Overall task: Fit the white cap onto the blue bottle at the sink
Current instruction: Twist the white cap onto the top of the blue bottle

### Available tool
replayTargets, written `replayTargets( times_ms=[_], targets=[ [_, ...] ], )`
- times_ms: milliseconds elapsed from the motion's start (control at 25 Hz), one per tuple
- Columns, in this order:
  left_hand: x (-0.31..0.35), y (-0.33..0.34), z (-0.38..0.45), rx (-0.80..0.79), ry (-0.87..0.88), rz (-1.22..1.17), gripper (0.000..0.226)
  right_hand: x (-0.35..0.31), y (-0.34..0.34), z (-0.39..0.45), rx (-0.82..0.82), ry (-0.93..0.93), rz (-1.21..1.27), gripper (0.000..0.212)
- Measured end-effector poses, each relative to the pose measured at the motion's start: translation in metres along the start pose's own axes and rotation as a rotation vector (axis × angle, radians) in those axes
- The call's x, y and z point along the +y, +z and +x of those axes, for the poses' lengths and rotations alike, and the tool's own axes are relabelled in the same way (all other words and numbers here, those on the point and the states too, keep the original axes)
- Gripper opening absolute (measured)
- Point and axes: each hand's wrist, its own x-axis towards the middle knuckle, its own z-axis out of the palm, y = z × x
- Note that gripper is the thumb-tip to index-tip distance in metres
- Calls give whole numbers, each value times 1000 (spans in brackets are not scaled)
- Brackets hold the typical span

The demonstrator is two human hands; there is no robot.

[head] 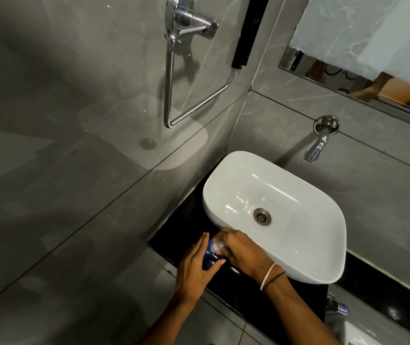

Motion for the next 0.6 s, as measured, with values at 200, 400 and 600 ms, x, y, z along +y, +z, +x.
replayTargets(
  times_ms=[200,400,600],
  targets=[
    [2,-2,0,9,11,10,79,-13,5,6,12,79,-60,14],
    [9,-4,1,-1,-18,24,89,-6,-4,10,17,6,-22,14],
    [7,-4,1,10,-4,42,91,-7,-3,14,-54,64,-29,6]
  ],
)
